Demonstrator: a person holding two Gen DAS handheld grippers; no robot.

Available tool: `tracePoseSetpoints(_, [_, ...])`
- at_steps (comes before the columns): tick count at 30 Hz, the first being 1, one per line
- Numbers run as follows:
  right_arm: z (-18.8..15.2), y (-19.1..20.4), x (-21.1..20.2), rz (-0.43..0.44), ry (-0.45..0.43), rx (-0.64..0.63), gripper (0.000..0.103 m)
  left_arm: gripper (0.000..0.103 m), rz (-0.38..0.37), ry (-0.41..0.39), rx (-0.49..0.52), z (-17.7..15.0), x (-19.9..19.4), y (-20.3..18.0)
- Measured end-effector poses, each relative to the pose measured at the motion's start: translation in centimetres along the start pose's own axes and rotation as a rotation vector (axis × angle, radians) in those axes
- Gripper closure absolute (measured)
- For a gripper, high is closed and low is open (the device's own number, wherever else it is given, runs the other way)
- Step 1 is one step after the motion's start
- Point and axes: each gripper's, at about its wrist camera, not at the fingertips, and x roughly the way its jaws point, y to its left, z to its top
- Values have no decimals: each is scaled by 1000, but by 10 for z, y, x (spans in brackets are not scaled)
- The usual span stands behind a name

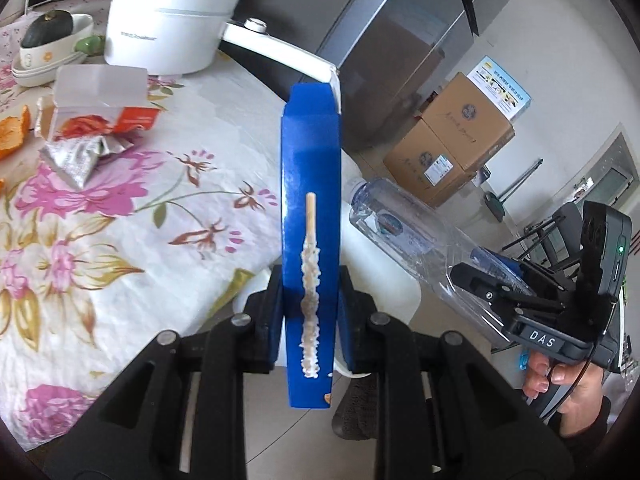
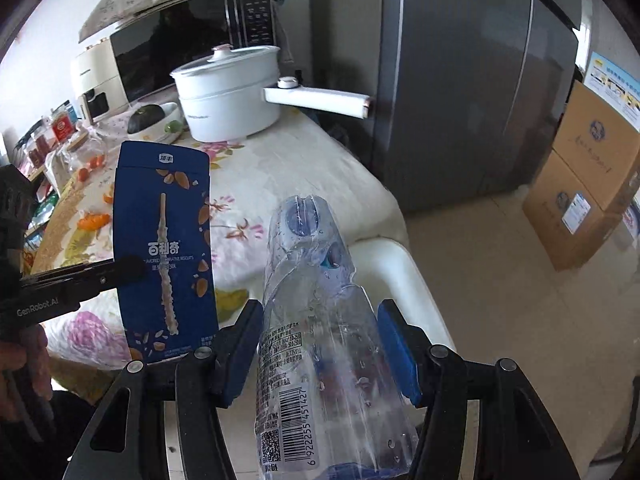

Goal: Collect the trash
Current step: 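Carry the snack box and bottle to the bin and open both tools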

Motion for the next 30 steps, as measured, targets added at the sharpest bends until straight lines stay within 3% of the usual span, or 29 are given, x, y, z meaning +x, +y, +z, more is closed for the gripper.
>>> tracePoseSetpoints(7, [-24,-46,15,-61,79,57,42,78,-22,40,-2,-8,46,-15])
tracePoseSetpoints(15, [-29,-56,27,-83,122,66,42,77,-9,47,25,-12,73,-21])
tracePoseSetpoints(17, [-28,-56,28,-88,131,65,42,61,42,49,40,-14,77,-24])
tracePoseSetpoints(18, [-28,-56,29,-92,136,64,42,36,87,47,48,-12,78,-26])
tracePoseSetpoints(19, [-28,-58,31,-94,140,66,42,22,125,35,57,-12,76,-26])
tracePoseSetpoints(24, [-27,-58,34,-100,156,74,42,20,209,35,100,-11,67,-26])
tracePoseSetpoints(30, [-26,-54,40,-111,182,81,42,20,220,54,50,-9,55,-11])
